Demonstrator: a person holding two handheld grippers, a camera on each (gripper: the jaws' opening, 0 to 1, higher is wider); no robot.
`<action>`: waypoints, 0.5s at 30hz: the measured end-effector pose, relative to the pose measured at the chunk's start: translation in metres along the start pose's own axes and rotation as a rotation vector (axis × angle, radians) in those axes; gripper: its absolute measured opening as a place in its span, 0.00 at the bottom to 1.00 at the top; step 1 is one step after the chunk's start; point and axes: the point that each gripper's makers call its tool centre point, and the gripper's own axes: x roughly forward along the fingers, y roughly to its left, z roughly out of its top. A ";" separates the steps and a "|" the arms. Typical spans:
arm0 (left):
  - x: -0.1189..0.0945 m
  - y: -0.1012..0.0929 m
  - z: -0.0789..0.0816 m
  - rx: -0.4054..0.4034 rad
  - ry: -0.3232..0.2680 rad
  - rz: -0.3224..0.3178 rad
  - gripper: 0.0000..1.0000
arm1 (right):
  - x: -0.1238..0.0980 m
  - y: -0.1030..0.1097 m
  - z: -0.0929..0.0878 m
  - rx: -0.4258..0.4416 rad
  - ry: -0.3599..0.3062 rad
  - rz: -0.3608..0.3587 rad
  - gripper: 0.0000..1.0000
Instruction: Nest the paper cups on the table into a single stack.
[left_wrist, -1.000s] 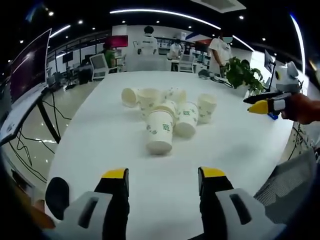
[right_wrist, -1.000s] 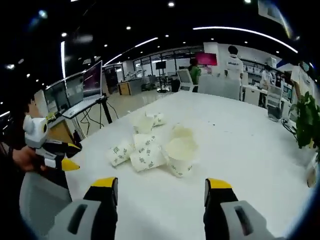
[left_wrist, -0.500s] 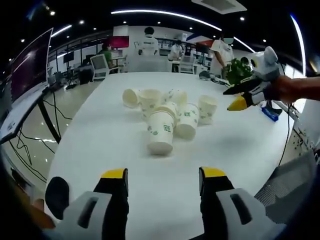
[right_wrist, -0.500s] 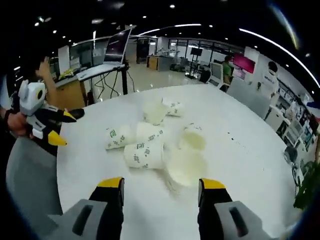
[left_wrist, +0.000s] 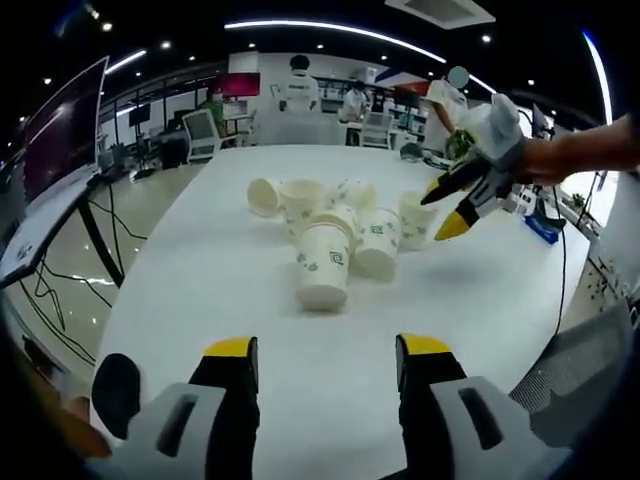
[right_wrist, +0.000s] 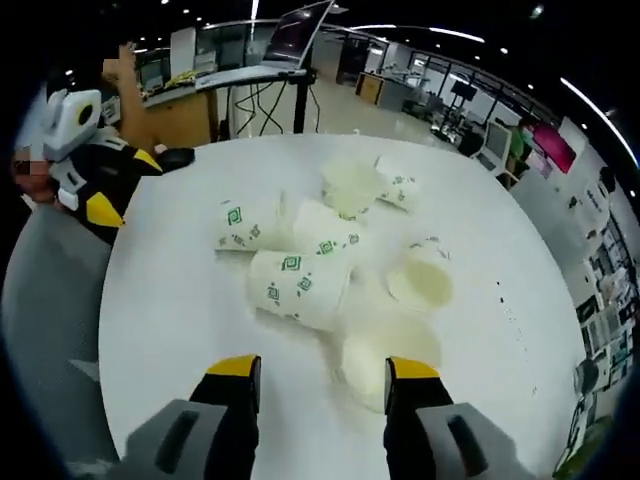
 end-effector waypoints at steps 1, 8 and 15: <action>-0.001 -0.001 0.001 0.003 0.001 -0.001 0.54 | 0.002 0.001 -0.001 -0.014 0.013 0.007 0.49; -0.005 -0.006 0.001 0.008 0.012 -0.008 0.54 | 0.028 -0.005 -0.010 -0.054 0.083 0.023 0.37; -0.004 -0.005 0.000 0.013 0.020 -0.009 0.53 | 0.048 -0.002 -0.021 -0.069 0.148 0.037 0.28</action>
